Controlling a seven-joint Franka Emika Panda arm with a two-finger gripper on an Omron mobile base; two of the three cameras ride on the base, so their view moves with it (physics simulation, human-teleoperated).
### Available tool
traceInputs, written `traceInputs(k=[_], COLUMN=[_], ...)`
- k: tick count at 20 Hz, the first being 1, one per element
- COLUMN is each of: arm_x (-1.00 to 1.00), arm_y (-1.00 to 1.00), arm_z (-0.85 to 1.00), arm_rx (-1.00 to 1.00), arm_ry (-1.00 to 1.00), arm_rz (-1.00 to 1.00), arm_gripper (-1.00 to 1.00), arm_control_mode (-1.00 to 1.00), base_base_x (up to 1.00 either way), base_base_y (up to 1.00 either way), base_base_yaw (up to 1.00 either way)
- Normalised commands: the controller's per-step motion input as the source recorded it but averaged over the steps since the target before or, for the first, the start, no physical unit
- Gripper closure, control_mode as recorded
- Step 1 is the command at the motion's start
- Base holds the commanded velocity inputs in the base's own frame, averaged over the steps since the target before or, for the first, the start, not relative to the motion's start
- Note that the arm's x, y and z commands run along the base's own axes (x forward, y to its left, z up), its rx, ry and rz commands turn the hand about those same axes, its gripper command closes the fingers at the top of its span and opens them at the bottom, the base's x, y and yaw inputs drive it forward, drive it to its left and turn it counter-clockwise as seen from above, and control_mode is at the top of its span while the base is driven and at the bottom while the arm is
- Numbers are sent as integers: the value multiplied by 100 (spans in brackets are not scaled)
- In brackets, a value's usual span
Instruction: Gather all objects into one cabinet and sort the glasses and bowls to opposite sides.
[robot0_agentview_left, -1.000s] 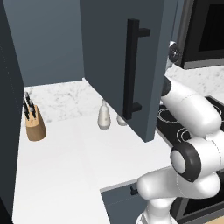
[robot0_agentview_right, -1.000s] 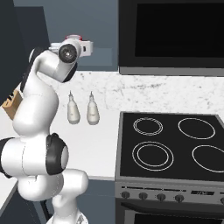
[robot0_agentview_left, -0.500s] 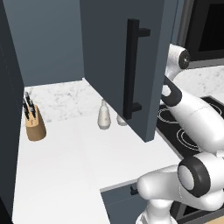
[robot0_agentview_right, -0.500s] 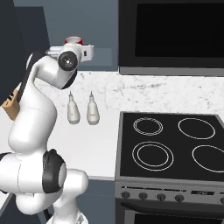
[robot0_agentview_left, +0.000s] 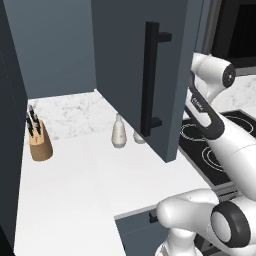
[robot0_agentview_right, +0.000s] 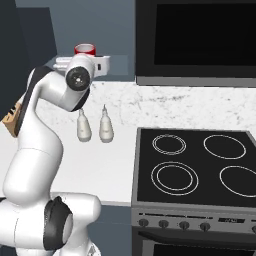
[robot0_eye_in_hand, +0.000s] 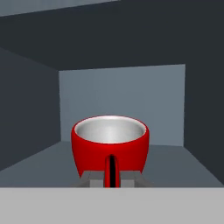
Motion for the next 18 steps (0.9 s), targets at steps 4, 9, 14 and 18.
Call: traceInputs(k=[4,9,14,18], arm_x=[-33,-3,0,0], arm_y=[-18,-1,0,0], arm_z=[1,0,0,0], arm_rx=[0,0,0,0], arm_ry=[0,0,0,0], arm_rz=[0,0,0,0], arm_gripper=[100,100,100,100], arm_control_mode=[-100,-100,100,100], base_base_x=[0,0,-19,-62], base_base_y=[0,0,-5,-29], base_base_yaw=[0,0,-1,-7])
